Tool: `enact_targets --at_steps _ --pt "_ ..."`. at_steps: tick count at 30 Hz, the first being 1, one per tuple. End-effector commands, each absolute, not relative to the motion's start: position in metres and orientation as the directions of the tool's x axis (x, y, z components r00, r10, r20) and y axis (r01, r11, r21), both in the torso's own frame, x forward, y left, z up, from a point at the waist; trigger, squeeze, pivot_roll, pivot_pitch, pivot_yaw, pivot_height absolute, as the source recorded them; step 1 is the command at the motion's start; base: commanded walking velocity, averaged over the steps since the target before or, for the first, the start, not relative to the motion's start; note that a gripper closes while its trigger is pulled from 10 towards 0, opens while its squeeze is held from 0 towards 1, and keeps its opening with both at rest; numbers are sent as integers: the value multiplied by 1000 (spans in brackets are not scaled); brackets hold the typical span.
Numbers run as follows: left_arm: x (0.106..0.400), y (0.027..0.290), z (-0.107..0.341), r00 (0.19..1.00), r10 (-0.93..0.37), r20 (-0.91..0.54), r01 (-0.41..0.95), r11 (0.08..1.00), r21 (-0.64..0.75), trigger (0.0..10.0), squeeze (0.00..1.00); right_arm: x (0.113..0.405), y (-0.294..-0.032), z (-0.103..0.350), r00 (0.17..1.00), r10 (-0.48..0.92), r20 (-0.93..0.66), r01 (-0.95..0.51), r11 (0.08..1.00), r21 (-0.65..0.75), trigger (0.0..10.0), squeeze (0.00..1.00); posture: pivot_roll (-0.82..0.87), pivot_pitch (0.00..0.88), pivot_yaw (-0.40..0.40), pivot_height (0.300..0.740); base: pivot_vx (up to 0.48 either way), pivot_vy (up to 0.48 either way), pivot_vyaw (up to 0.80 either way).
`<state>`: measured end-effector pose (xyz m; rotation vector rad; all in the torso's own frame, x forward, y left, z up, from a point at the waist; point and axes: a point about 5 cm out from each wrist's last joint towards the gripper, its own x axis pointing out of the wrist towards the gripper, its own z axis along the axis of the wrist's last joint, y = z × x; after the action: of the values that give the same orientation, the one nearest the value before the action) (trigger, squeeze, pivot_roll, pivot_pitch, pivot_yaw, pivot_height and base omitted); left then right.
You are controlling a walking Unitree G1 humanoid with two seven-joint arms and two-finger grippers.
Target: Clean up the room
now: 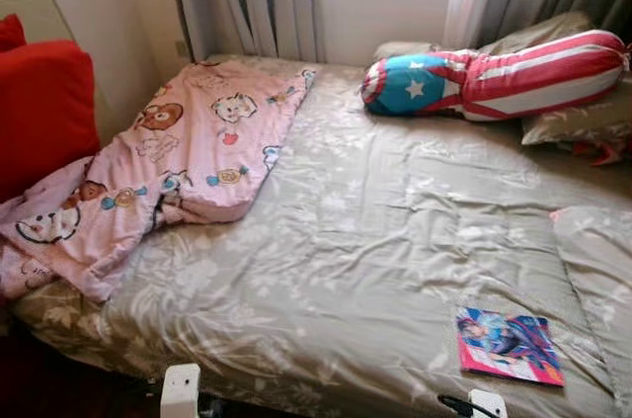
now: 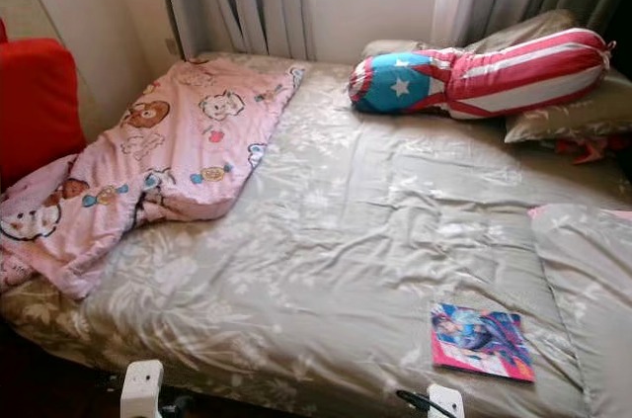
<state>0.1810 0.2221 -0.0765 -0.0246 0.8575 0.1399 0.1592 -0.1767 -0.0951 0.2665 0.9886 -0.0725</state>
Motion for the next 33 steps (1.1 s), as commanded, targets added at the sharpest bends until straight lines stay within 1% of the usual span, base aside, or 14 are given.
enact_targets --at_steps 1,9,11,13,16,22,24,25,26,27,29,33 --pt "179 222 -78 633 112 -766 -127 991 40 10000 0 160 -176 -95 550 56 -833 183 965 186 10000 0 84 0 -11 740 0 480 0" --pt "181 224 -77 636 117 -763 -129 991 44 10000 0 164 -155 -95 551 75 -831 170 965 200 10000 0 89 0 -9 740 0 480 0" --pt "181 224 -76 637 117 -762 -129 991 44 10000 0 164 -155 -95 551 75 -831 170 965 200 10000 0 89 0 -9 740 0 480 0" --pt "181 224 -76 637 117 -762 -129 991 44 10000 0 164 -160 -95 551 70 -831 173 965 195 10000 0 91 0 -10 740 0 480 0" --pt "182 224 -76 639 117 -760 -130 991 44 10000 0 164 -174 -94 554 55 -831 181 966 184 10000 0 94 0 -10 740 0 480 0" --pt "182 224 -76 641 117 -759 -130 991 43 10000 0 162 -181 -94 553 48 -832 181 967 176 10000 0 94 0 -11 740 0 480 0" --pt "182 223 -76 642 115 -758 -129 991 42 10000 0 161 -174 -95 552 55 -832 176 967 181 10000 0 94 0 -11 740 0 480 0" --pt "182 223 -76 643 114 -758 -127 991 41 10000 0 161 -166 -95 550 64 -832 171 967 188 10000 0 95 0 -12 740 0 480 0" --pt "182 223 -76 643 114 -758 -127 991 41 10000 0 161 -166 -95 550 64 -832 171 967 188 10000 0 95 0 -12 740 0 480 0" --pt "182 223 -76 643 113 -757 -127 991 41 10000 0 162 -157 -96 550 74 -832 165 967 195 10000 0 95 0 -12 740 0 480 0" --pt "182 223 -76 644 113 -757 -126 991 41 10000 0 162 -152 -96 549 80 -832 162 966 200 10000 0 94 0 -13 740 0 480 0" --pt "182 223 -76 647 113 -754 -126 991 41 10000 0 161 -153 -96 547 81 -833 161 967 199 10000 0 95 0 -12 740 0 480 0"
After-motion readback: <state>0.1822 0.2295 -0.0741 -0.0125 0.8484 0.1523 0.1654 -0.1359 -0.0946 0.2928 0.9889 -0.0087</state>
